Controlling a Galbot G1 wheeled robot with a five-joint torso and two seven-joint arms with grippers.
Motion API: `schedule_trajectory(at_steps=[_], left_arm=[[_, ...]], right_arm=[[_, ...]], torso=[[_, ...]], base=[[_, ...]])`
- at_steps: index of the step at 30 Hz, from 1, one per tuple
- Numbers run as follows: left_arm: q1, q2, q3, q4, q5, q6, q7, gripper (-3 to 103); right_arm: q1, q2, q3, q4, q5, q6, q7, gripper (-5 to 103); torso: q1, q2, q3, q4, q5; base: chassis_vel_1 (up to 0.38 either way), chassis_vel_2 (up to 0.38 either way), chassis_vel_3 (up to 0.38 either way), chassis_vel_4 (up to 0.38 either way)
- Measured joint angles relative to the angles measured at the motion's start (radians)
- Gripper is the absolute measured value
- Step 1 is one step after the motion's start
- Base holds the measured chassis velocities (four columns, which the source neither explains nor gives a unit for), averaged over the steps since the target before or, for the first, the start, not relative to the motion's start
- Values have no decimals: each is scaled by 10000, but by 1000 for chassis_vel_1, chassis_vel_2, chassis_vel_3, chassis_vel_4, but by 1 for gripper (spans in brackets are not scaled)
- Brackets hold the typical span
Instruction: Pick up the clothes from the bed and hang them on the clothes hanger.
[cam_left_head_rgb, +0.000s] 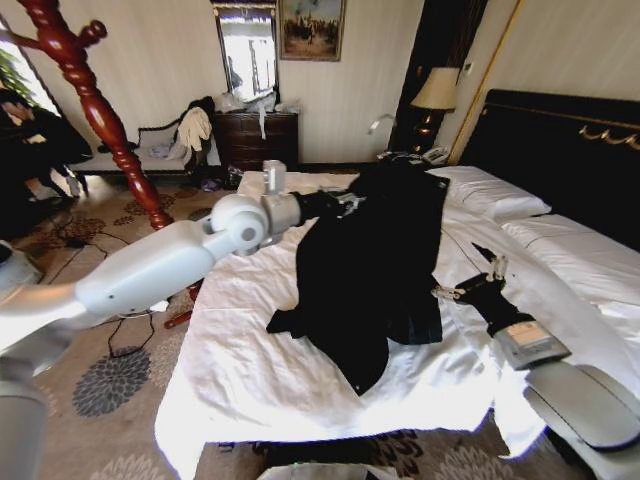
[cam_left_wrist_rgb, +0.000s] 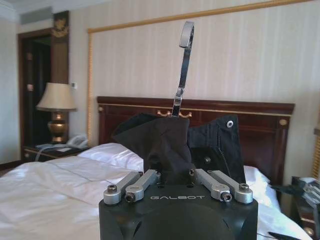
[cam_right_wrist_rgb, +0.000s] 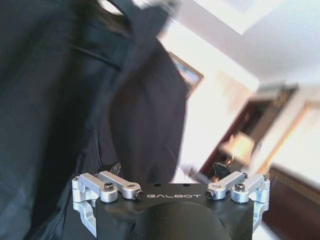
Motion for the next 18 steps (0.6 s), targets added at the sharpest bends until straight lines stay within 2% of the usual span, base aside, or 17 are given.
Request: schedule_trajectory(at_steps=[1,3,6,9,10,12,13,15,16,18], left_arm=[[0,0,0,0,0,0,0,17],[376,405,-402,-254,39,-1,14,17],[700,698,-710,-439,70,-5,10,17],[1348,1129,-1227,-710,293,-41,-44,17],[1348,1129,-1227,-710,293,-41,-44,17],[1816,1388,-1521,-888,436,-54,-109,17],[1975,1470,-1620,-947,480,-57,-112,17],[2644,1825,-1996,-1154,672,-63,-93,17],[2644,1825,-1996,-1154,672,-63,-93,17],[3201,2113,-2414,-1342,759,-63,-41,17]], right_arm=[[0,0,0,0,0,0,0,100],[-132,622,-20,-6,504,55,-19,100],[-279,1018,36,-67,880,241,-144,100],[-310,1677,96,-190,1577,648,-581,100],[-310,1677,96,-190,1577,648,-581,100],[-250,2194,63,-223,1870,887,-897,100],[-238,2307,41,-242,1897,943,-959,100],[-130,2991,-112,-402,1783,1178,-1168,100],[-130,2991,-112,-402,1783,1178,-1168,100],[-32,3577,-294,-663,1302,1479,-1291,100]], torso=[[0,0,0,0,0],[1,0,-1,-1,1],[-1,0,-1,-4,0],[0,0,-1,-2,1],[0,0,-1,-2,1],[0,0,-1,-3,0],[0,1,-1,-3,1],[0,1,-1,1,-1],[0,1,-1,1,-1],[0,0,-1,-1,-1]], base=[[0,0,0,0],[0,0,0,0],[0,0,0,0],[0,0,0,0],[0,0,0,0],[0,0,0,0],[0,0,0,0],[0,0,0,0],[0,0,0,0],[0,0,0,0]])
